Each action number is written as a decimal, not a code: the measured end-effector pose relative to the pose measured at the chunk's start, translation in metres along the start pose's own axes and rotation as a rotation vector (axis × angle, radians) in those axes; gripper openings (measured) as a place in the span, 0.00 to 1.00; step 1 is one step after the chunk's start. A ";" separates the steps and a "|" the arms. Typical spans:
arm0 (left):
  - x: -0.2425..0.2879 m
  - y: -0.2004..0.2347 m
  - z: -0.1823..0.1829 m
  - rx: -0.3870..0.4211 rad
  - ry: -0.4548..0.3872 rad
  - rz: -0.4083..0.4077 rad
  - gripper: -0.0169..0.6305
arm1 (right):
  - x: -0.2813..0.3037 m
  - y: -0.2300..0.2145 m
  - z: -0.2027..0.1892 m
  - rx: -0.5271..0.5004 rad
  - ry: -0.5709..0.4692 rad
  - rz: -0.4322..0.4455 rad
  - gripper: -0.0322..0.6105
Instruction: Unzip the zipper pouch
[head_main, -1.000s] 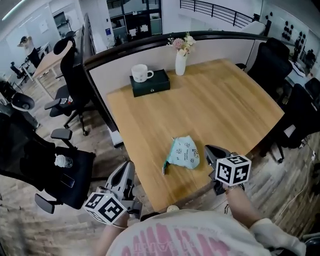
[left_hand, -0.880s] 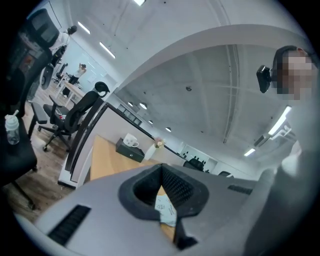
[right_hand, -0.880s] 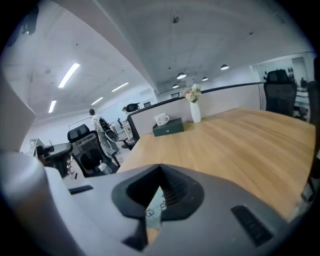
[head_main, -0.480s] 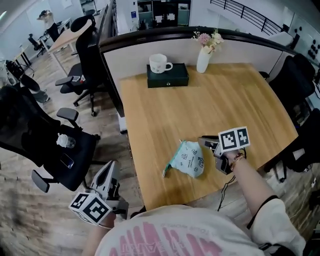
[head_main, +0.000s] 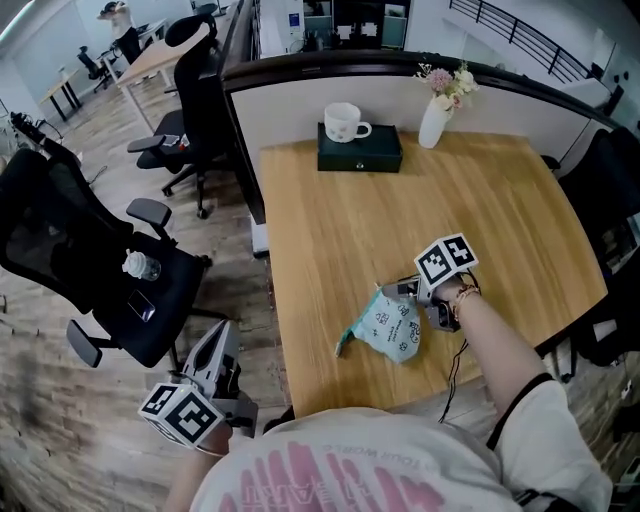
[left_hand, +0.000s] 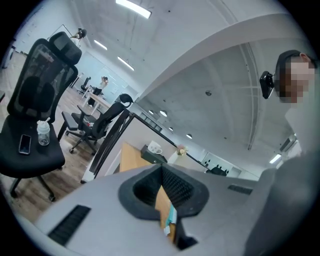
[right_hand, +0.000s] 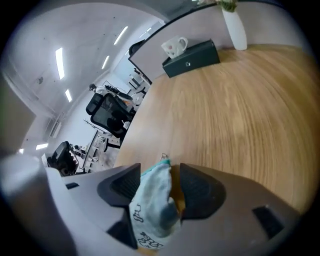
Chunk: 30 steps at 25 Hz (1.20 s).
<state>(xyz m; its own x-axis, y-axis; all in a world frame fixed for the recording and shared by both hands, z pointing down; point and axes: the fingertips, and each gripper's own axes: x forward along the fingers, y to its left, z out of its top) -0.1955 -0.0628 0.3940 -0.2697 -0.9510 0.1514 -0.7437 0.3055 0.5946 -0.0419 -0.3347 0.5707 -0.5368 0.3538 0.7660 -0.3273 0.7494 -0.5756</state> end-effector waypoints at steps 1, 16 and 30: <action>0.000 0.001 0.001 -0.002 -0.003 0.002 0.03 | 0.004 -0.001 -0.004 0.009 0.028 0.003 0.44; 0.010 0.005 0.001 0.005 0.009 -0.005 0.03 | 0.019 0.002 -0.007 0.032 -0.014 0.044 0.22; 0.058 -0.013 -0.007 0.035 0.155 -0.200 0.03 | -0.031 0.022 -0.024 0.032 -0.338 -0.097 0.09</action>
<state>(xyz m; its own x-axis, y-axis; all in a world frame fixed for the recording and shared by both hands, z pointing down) -0.1970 -0.1219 0.4000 -0.0202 -0.9878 0.1546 -0.7943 0.1098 0.5975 -0.0137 -0.3155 0.5411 -0.7272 0.0726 0.6826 -0.4107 0.7507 -0.5174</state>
